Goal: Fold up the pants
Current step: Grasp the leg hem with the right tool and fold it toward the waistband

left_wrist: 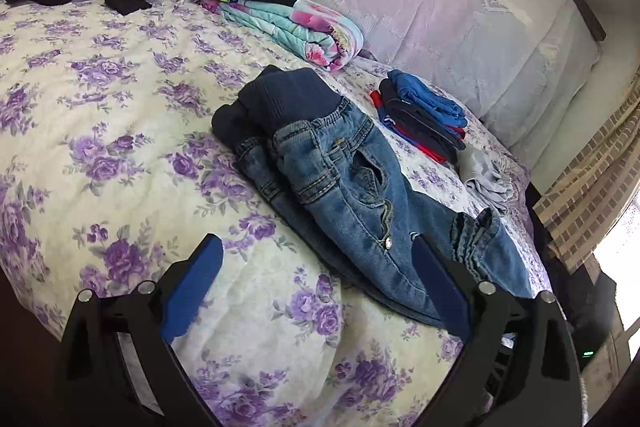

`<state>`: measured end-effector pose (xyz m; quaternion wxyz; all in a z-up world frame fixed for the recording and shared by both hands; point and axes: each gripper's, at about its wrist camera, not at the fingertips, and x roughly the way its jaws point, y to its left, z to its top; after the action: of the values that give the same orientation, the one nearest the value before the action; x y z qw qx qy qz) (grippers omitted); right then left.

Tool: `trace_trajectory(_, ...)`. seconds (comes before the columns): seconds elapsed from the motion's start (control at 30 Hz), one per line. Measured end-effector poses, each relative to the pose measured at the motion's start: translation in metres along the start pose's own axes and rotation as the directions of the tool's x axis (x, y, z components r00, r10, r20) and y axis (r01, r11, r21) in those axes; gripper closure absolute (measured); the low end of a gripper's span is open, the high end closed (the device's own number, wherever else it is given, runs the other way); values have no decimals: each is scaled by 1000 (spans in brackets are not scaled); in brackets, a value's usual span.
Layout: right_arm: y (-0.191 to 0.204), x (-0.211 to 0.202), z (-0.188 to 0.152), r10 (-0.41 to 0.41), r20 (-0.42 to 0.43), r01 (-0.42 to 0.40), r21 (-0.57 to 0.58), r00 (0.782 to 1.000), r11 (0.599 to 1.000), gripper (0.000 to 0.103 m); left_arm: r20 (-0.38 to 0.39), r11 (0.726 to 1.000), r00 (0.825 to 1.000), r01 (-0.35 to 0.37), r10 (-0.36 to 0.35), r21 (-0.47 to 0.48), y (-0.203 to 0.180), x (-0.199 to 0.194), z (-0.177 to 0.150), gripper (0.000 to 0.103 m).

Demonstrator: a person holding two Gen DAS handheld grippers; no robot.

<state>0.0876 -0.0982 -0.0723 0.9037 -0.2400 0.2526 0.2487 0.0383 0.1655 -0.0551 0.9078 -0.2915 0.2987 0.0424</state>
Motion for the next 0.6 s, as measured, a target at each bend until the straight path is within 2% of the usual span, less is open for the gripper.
trace_trajectory(0.07,-11,-25,5,131,55,-134,63,990,989,48,-4,1000,1000,-5,5,1,0,0,0,10)
trace_trajectory(0.13,-36,-46,16,149,125,-169,168,981,971,48,-1,1000,1000,-4,4,2,0,0,-1,10)
trace_trajectory(0.2,-75,-51,28,48,134,-88,309,990,947,46,-1,1000,1000,1,-1,4,-1,0,-1,10)
trace_trajectory(0.23,-92,-43,33,-32,95,-3,354,995,935,45,0,1000,1000,1,-1,5,-2,0,-1,10)
trace_trajectory(0.3,-108,-19,38,-113,22,97,360,993,928,45,-3,1000,1000,-4,4,6,-3,2,-3,10)
trace_trajectory(0.4,-102,27,32,-100,-96,127,337,990,933,45,-9,1000,1000,-16,16,6,-3,4,-5,9)
trace_trajectory(0.43,-95,41,28,-102,-139,141,311,985,940,40,-11,1000,1000,-20,20,12,-4,5,-6,9)
trace_trajectory(0.47,-87,57,21,-111,-188,162,279,976,947,39,-13,1000,1000,-23,23,15,-4,5,-6,9)
trace_trajectory(0.6,-90,59,17,-80,-177,133,311,981,941,38,-21,999,999,-38,39,28,-6,9,-6,8)
